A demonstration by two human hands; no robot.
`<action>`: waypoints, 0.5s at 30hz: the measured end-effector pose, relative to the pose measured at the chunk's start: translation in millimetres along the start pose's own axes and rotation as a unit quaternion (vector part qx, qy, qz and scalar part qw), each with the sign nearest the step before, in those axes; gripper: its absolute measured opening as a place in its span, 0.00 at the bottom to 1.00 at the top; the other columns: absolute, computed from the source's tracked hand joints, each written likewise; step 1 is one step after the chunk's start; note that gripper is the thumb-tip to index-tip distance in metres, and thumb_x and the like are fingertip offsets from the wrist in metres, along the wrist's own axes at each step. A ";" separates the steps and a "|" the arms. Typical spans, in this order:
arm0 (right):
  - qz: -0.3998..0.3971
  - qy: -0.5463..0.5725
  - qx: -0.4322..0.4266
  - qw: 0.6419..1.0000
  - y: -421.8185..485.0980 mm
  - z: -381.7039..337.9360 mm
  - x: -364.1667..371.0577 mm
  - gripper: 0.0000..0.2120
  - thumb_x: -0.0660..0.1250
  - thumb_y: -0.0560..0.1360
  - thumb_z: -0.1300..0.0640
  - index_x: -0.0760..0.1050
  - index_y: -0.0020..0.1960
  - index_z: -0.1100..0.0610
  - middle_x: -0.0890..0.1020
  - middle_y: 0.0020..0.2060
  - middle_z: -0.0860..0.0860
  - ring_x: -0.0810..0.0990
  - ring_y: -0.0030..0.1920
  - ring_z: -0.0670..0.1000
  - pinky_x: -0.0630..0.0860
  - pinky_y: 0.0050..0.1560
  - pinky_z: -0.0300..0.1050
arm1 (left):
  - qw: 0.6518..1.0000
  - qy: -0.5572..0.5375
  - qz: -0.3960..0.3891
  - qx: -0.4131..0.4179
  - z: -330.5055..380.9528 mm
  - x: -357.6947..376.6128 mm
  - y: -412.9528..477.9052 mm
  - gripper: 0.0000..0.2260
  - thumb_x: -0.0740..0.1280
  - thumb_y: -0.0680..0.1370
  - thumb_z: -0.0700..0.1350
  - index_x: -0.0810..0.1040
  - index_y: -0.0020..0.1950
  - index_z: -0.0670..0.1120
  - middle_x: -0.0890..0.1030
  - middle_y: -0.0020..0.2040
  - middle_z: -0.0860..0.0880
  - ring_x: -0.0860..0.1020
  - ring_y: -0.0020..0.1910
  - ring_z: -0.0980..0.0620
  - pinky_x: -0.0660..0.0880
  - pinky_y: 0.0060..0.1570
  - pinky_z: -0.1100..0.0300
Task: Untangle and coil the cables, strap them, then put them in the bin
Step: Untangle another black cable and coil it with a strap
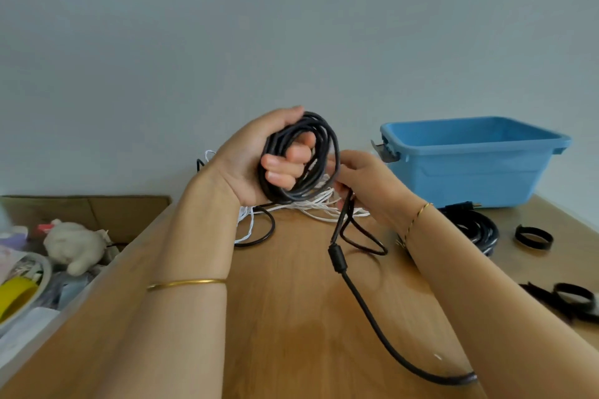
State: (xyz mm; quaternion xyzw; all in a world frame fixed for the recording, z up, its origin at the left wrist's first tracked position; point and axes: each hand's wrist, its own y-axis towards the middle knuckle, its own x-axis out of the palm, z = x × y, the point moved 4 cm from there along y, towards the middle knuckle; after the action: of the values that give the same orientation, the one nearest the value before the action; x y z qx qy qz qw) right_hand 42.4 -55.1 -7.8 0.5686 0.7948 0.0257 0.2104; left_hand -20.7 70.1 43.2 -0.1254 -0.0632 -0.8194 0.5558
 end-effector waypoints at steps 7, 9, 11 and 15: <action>-0.182 0.001 0.064 0.981 -7.1 -0.6 20.2 0.08 0.64 0.75 0.70 0.73 0.50 0.58 0.79 0.39 0.56 0.82 0.41 0.53 0.82 0.44 0.52 | 0.976 -0.124 0.089 0.158 12.4 -17.1 4.1 0.21 0.56 0.80 0.59 0.73 0.51 0.41 0.77 0.31 0.53 0.66 0.19 0.61 0.64 0.20 0.71; -0.223 0.019 0.091 0.970 -11.2 1.4 24.1 0.12 0.63 0.75 0.72 0.72 0.53 0.57 0.81 0.40 0.57 0.84 0.42 0.56 0.82 0.43 0.52 | 0.960 -0.170 0.081 0.207 16.5 -17.9 2.1 0.13 0.57 0.81 0.53 0.67 0.53 0.43 0.81 0.37 0.47 0.69 0.23 0.59 0.69 0.25 0.67; -0.245 0.034 0.085 0.965 -14.2 -2.9 25.9 0.11 0.61 0.76 0.71 0.72 0.54 0.58 0.81 0.37 0.56 0.83 0.33 0.52 0.81 0.34 0.43 | 0.943 -0.207 0.082 0.247 19.3 -20.8 1.5 0.07 0.58 0.81 0.46 0.64 0.48 0.44 0.81 0.46 0.40 0.72 0.28 0.54 0.72 0.31 0.63; -0.242 -0.073 0.016 0.967 -14.2 -14.7 22.5 0.10 0.63 0.76 0.69 0.75 0.45 0.55 0.78 0.25 0.46 0.69 0.20 0.43 0.66 0.26 0.37 | 0.925 -0.159 0.166 0.304 18.3 -34.7 5.9 0.09 0.58 0.82 0.43 0.70 0.43 0.43 0.79 0.54 0.42 0.74 0.32 0.53 0.75 0.35 0.61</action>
State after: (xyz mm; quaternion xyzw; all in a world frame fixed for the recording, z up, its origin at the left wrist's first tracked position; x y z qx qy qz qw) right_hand 18.4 -36.6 -5.3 0.3626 0.8918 -0.0804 0.2582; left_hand -0.7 103.4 51.0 -0.0883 -0.3748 -0.6259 0.6782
